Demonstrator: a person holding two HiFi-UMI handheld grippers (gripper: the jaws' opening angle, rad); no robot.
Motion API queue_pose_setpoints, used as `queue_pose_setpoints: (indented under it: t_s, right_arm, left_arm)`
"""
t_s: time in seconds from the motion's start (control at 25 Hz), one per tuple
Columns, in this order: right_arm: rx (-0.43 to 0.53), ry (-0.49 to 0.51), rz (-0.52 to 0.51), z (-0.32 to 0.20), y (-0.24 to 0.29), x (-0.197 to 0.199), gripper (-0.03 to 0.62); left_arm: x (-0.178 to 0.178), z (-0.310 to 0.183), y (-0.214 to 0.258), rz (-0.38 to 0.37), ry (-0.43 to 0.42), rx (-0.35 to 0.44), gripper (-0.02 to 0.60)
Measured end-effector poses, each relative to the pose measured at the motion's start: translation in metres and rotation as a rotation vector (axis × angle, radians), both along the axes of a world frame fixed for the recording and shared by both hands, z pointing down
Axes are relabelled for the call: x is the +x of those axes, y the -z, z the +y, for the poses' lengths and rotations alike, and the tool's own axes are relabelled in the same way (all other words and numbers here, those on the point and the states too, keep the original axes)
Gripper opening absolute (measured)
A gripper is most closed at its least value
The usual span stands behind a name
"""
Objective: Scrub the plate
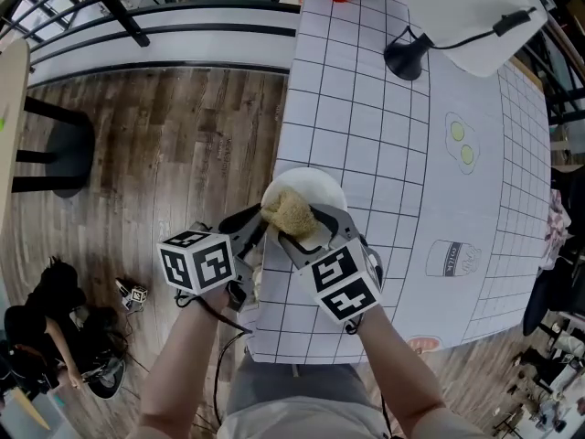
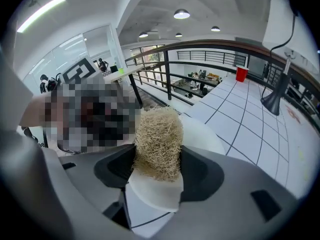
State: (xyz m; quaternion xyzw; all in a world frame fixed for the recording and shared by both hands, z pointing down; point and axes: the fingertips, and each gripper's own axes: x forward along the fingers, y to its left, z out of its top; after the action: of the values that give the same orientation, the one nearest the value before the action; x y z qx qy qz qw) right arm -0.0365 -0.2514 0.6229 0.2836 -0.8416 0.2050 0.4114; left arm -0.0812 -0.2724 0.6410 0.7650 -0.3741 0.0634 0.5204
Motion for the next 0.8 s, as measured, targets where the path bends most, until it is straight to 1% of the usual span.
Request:
queue_pose_setpoints:
  t_s: [0.12,0.28,0.48,0.64,0.8]
  right_arm:
    - [0.013,0.013,0.044,-0.001,-0.005,0.002,0.264]
    - [0.008,0.028,0.052,-0.002,-0.008,0.004,0.264]
    - [0.009,0.040,0.088,-0.008,-0.008,0.022,0.264]
    - [0.002,-0.016,0.107,-0.015,-0.007,0.053,0.264]
    - [-0.009,-0.095,0.109,-0.015,-0.004,0.085,0.264]
  left_arm:
    - [-0.001,0.000,-0.001,0.014,0.014,-0.006,0.038]
    - [-0.002,0.000,-0.001,0.041,0.034,-0.014,0.035]
    - [-0.002,0.000,0.000,0.024,0.006,0.002,0.035]
    - [-0.002,-0.001,0.001,0.031,0.008,0.001,0.035]
    - [-0.003,-0.003,0.003,0.015,0.014,0.012,0.034]
